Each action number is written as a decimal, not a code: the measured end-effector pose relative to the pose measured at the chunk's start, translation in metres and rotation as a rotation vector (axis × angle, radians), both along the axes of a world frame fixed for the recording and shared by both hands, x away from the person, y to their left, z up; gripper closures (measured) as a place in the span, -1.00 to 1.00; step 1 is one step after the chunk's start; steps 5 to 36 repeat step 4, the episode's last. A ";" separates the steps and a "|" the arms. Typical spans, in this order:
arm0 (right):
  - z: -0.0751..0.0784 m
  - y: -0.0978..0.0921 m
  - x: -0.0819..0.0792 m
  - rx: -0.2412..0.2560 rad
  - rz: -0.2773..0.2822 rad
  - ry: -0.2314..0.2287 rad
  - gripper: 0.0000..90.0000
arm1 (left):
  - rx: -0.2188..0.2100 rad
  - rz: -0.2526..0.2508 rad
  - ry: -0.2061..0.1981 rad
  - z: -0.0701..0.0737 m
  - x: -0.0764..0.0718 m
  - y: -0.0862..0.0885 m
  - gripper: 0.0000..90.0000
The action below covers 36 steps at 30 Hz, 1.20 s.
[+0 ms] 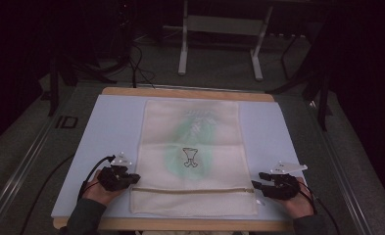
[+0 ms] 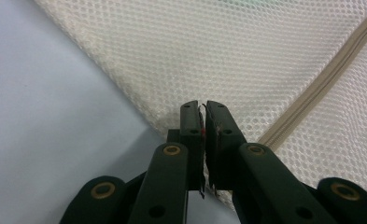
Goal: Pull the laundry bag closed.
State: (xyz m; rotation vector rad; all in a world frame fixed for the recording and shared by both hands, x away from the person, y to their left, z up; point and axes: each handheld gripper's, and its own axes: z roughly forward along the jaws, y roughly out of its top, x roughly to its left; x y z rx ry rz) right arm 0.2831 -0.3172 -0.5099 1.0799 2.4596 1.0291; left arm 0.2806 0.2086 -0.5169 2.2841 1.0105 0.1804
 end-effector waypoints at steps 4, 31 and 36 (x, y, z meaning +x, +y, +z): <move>-0.002 -0.005 0.001 0.018 -0.044 -0.013 0.13 | 0.002 0.041 -0.020 0.000 0.001 0.004 0.83; -0.002 -0.005 0.001 0.018 -0.044 -0.013 0.13 | 0.002 0.041 -0.020 0.000 0.001 0.004 0.83; -0.002 -0.005 0.001 0.018 -0.044 -0.013 0.13 | 0.002 0.041 -0.020 0.000 0.001 0.004 0.83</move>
